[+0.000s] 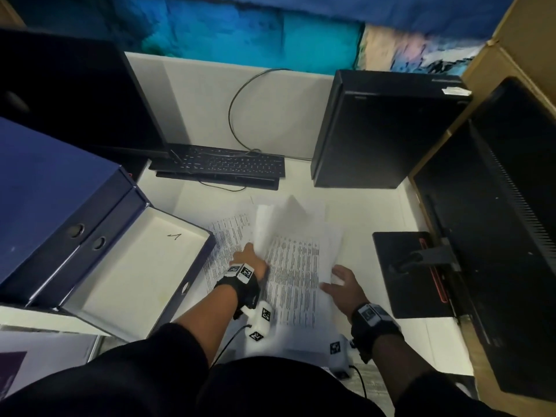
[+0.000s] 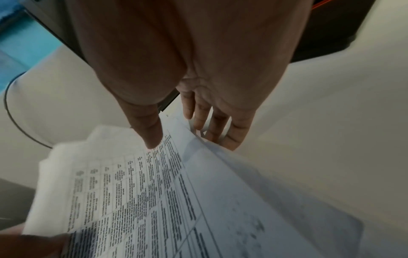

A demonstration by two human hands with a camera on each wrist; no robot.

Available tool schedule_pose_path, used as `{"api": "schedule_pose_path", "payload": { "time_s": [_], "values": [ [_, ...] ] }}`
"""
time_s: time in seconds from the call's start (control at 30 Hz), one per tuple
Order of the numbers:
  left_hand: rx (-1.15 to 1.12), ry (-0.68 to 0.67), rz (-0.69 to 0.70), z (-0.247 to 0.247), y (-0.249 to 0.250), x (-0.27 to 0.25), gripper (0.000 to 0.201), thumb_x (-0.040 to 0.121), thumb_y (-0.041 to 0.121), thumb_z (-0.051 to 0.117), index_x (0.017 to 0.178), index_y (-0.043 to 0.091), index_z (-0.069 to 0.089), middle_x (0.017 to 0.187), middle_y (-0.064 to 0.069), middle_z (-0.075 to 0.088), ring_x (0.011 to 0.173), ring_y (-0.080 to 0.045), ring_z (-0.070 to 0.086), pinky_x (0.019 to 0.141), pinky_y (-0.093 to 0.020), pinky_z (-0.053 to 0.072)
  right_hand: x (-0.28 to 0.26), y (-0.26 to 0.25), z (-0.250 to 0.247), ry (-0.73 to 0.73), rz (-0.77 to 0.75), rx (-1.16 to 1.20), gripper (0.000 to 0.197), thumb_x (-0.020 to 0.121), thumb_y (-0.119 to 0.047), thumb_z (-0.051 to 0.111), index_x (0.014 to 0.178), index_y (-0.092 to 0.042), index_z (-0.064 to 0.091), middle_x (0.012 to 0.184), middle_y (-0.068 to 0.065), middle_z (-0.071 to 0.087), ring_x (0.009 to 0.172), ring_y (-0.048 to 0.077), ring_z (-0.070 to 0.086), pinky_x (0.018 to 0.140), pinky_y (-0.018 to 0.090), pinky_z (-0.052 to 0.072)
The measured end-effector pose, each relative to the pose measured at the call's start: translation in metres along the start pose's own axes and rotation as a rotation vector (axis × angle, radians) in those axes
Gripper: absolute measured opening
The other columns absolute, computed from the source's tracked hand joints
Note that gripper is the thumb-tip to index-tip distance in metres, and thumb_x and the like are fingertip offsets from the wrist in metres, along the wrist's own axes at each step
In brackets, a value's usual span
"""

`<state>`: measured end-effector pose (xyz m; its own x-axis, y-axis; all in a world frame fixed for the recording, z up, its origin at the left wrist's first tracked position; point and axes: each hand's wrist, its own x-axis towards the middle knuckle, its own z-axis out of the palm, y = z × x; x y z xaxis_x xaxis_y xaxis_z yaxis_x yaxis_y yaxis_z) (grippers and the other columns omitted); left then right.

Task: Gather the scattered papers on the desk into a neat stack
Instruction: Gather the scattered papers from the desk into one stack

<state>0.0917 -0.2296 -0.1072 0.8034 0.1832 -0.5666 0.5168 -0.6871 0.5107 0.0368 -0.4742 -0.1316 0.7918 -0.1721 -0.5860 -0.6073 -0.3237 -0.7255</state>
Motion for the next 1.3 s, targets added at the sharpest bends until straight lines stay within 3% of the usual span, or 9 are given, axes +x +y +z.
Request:
{"api": "schedule_pose_path", "payload": {
  "time_s": [0.07, 0.27, 0.37, 0.47, 0.57, 0.7, 0.9, 1.1, 1.3],
  "values": [
    [-0.123, -0.013, 0.124, 0.002, 0.008, -0.018, 0.038, 0.085, 0.001, 0.048, 0.118, 0.018, 0.043, 0.082, -0.006, 0.057, 0.061, -0.020, 0.056, 0.047, -0.027, 0.046, -0.001, 0.005, -0.003, 0.066, 0.027, 0.069, 0.078, 0.081, -0.021, 0.078, 0.146, -0.015, 0.036, 0.150, 0.006, 0.043, 0.129, 0.025, 0.048, 0.109, 0.041, 0.041],
    [-0.491, -0.204, 0.399, -0.002, 0.032, -0.044, 0.047, 0.088, -0.005, 0.052, 0.115, 0.033, 0.044, 0.103, -0.006, 0.062, 0.060, -0.016, 0.055, 0.049, -0.027, 0.045, -0.011, 0.016, -0.028, 0.159, 0.090, 0.414, 0.086, 0.080, -0.021, 0.080, 0.151, -0.021, 0.031, 0.134, 0.005, 0.048, 0.128, 0.029, 0.049, 0.109, 0.047, 0.039],
    [-0.647, -0.241, 0.400, 0.000, 0.030, -0.036, 0.049, 0.085, -0.003, 0.061, 0.124, 0.024, 0.047, 0.111, -0.010, 0.069, 0.083, -0.012, 0.069, 0.075, -0.030, 0.056, -0.027, 0.014, -0.048, 0.098, 0.047, 0.558, 0.060, 0.090, -0.004, 0.066, 0.145, -0.008, 0.040, 0.132, 0.002, 0.052, 0.116, 0.027, 0.056, 0.097, 0.038, 0.044],
    [-0.490, -0.195, 0.333, 0.006, 0.019, -0.026, 0.045, 0.085, 0.021, 0.069, 0.126, 0.021, 0.050, 0.120, -0.007, 0.067, 0.106, -0.022, 0.064, 0.096, -0.041, 0.050, -0.032, 0.016, -0.054, -0.008, 0.003, 0.438, 0.035, 0.092, 0.000, 0.060, 0.127, 0.005, 0.058, 0.126, 0.020, 0.065, 0.102, 0.031, 0.066, 0.082, 0.036, 0.055],
    [-0.108, 0.020, 0.107, 0.014, -0.006, -0.007, 0.063, 0.085, 0.047, 0.062, 0.136, 0.014, 0.045, 0.139, -0.011, 0.052, 0.123, -0.030, 0.052, 0.103, -0.042, 0.043, -0.025, 0.027, -0.055, 0.136, -0.012, 0.344, 0.030, 0.092, -0.001, 0.062, 0.122, 0.003, 0.062, 0.118, 0.018, 0.068, 0.106, 0.034, 0.064, 0.092, 0.043, 0.051],
    [0.099, 0.302, -0.308, 0.010, -0.043, 0.001, 0.085, 0.073, 0.047, 0.067, 0.141, 0.009, 0.033, 0.147, -0.020, 0.034, 0.135, -0.038, 0.032, 0.109, -0.049, 0.033, -0.014, 0.055, -0.060, 0.229, 0.025, 0.265, 0.034, 0.091, -0.002, 0.062, 0.125, 0.001, 0.061, 0.122, 0.016, 0.066, 0.110, 0.033, 0.062, 0.103, 0.051, 0.046],
    [0.373, 0.227, 0.029, 0.022, -0.061, -0.005, 0.076, 0.061, 0.028, 0.069, 0.132, 0.027, 0.044, 0.146, 0.000, 0.038, 0.132, -0.022, 0.038, 0.094, -0.039, 0.034, 0.003, 0.075, -0.051, 0.191, 0.051, 0.135, 0.025, 0.087, -0.011, 0.067, 0.112, -0.010, 0.066, 0.119, 0.016, 0.068, 0.109, 0.035, 0.064, 0.099, 0.058, 0.049],
    [0.194, 0.269, -0.292, 0.006, -0.051, 0.006, 0.100, 0.061, 0.043, 0.078, 0.142, 0.015, 0.028, 0.141, -0.016, 0.041, 0.126, -0.033, 0.043, 0.101, -0.045, 0.040, -0.009, 0.053, -0.039, 0.186, 0.050, 0.128, 0.031, 0.092, -0.002, 0.059, 0.123, 0.001, 0.061, 0.119, 0.013, 0.065, 0.109, 0.031, 0.061, 0.100, 0.045, 0.047],
    [0.097, 0.233, -0.212, 0.003, -0.033, 0.004, 0.104, 0.063, 0.030, 0.080, 0.147, 0.017, 0.020, 0.135, -0.014, 0.050, 0.121, -0.033, 0.051, 0.099, -0.047, 0.041, -0.006, 0.050, -0.028, 0.184, 0.073, 0.164, 0.031, 0.093, -0.001, 0.058, 0.124, 0.001, 0.061, 0.120, 0.016, 0.066, 0.109, 0.032, 0.062, 0.099, 0.042, 0.047]
  ]
}}
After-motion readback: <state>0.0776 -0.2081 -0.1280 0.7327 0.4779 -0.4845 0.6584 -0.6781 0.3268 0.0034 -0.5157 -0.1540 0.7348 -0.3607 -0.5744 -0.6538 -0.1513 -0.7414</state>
